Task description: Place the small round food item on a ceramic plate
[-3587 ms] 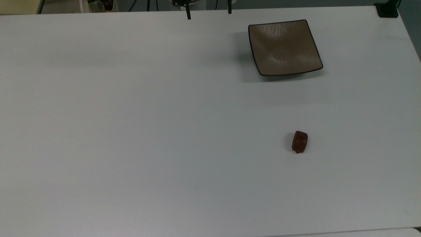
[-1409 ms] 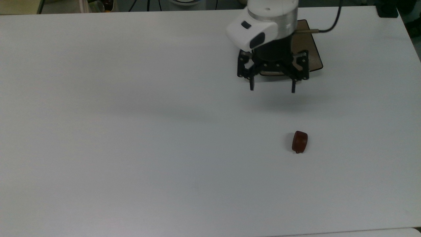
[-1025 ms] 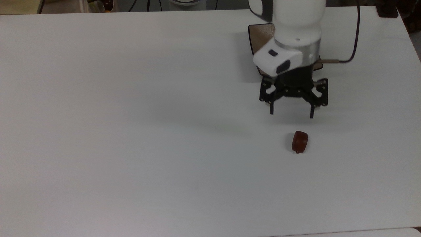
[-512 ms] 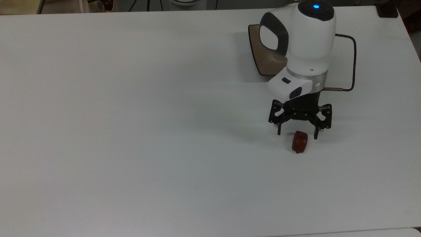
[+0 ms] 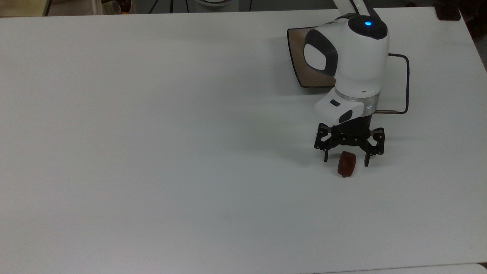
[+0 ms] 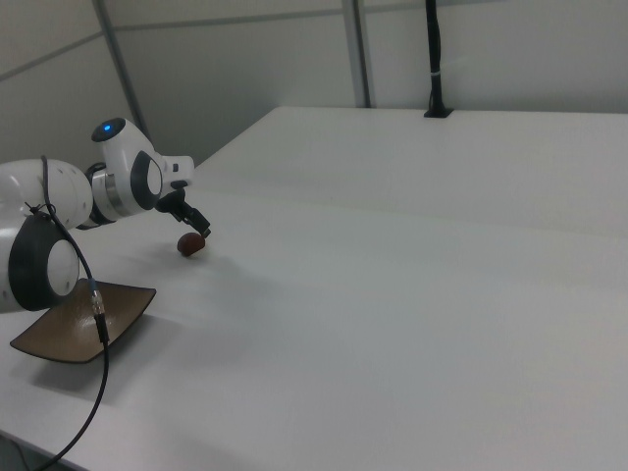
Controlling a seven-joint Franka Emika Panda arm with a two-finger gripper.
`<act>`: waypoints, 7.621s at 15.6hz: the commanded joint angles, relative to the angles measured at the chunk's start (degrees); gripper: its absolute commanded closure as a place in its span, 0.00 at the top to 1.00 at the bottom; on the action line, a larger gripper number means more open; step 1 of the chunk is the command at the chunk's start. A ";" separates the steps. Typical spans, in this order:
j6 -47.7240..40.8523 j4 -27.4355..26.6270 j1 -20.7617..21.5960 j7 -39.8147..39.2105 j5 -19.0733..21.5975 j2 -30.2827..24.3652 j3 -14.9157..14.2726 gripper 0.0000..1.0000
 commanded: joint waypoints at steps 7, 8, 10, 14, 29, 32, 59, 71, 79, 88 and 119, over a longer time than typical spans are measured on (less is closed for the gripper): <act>2.88 1.03 0.92 6.54 -7.70 2.79 -0.29 1.00; 2.88 1.03 0.92 6.54 -7.70 3.06 -0.29 1.00; 2.88 1.03 0.92 6.54 -7.70 3.23 -0.20 1.00; 2.88 0.94 0.92 6.54 -7.62 3.41 -0.03 1.00; 2.88 0.15 0.83 6.19 -7.70 3.41 0.50 0.39; 2.88 -0.20 0.92 6.19 -7.70 3.15 0.50 0.39; -32.43 -21.89 -2.95 -18.12 12.66 -36.21 0.68 0.42; -33.96 -40.88 -4.44 -28.09 19.81 -45.28 8.23 0.42; -20.43 -48.79 -5.32 -25.99 19.81 -43.26 13.33 0.42; -5.57 -55.92 -5.06 -22.73 18.93 -41.68 14.56 0.42; -45.19 -22.96 -16.31 -34.47 17.61 -47.74 -0.63 1.00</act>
